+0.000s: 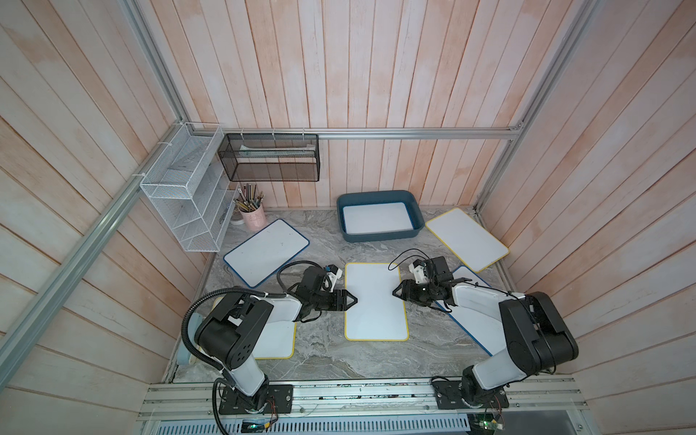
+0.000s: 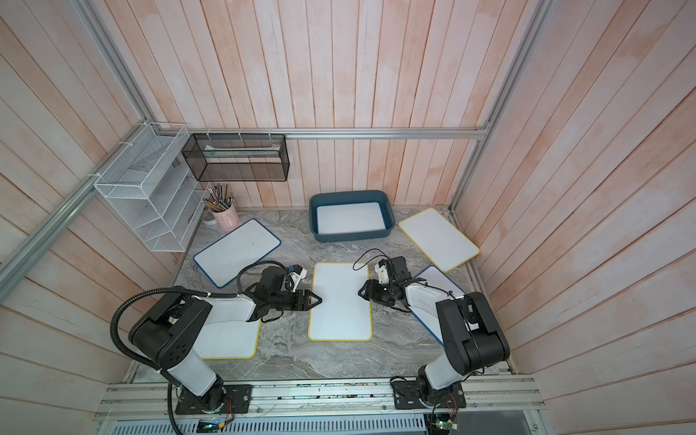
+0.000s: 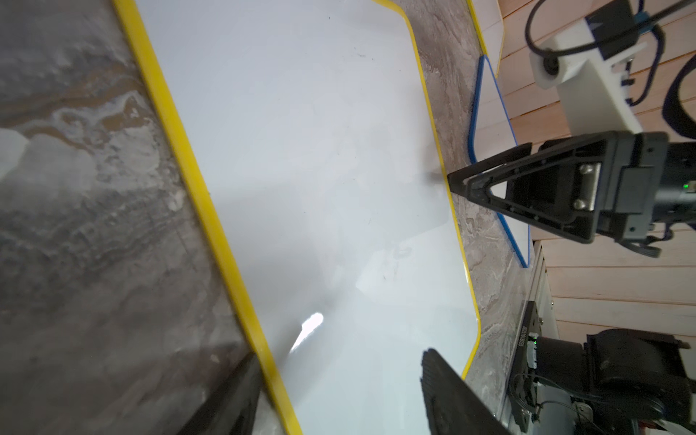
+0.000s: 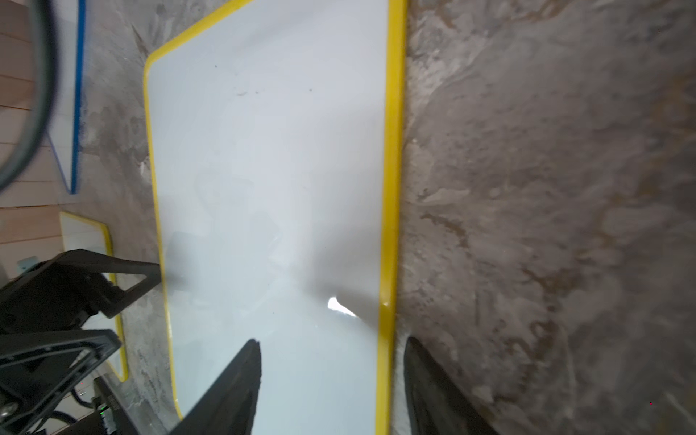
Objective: Put the whiteboard into the storage box
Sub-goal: Adjust the whiteboard at the center of the board, then pick up the whiteboard at the center of the board.
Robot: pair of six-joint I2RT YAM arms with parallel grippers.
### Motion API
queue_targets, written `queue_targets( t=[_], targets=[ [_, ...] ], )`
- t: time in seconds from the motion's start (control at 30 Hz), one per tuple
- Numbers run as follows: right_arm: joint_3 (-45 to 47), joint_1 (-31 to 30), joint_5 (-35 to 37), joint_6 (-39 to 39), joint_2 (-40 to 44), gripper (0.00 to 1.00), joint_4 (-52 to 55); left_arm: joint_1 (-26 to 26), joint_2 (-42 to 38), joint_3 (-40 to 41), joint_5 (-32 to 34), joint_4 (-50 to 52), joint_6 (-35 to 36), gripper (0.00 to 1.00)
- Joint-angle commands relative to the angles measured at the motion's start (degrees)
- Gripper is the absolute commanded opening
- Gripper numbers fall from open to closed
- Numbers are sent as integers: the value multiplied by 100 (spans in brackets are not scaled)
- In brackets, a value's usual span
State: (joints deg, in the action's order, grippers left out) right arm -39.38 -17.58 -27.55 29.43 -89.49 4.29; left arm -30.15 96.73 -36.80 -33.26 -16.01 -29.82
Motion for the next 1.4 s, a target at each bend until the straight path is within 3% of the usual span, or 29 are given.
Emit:
queue_targets(
  t=[0.0, 0.27, 0.7, 1.1, 1.37],
  targets=[
    [164, 9, -720, 271, -370, 62, -366, -61, 289, 62, -284, 46, -68, 70],
    [85, 28, -1646, 436, -369, 62, -866, -61, 462, 85, -477, -237, -287, 70],
    [-70, 20, -2293, 618, 179, 62, -1040, -61, 467, 15, -225, -32, -218, 69],
    [266, 120, -3009, 1215, 231, 62, -2080, -70, 433, 58, -155, 15, -177, 69],
    [618, 115, -3121, 1554, 228, 62, -2821, -74, 513, 51, -243, -156, -243, 70]
  ],
)
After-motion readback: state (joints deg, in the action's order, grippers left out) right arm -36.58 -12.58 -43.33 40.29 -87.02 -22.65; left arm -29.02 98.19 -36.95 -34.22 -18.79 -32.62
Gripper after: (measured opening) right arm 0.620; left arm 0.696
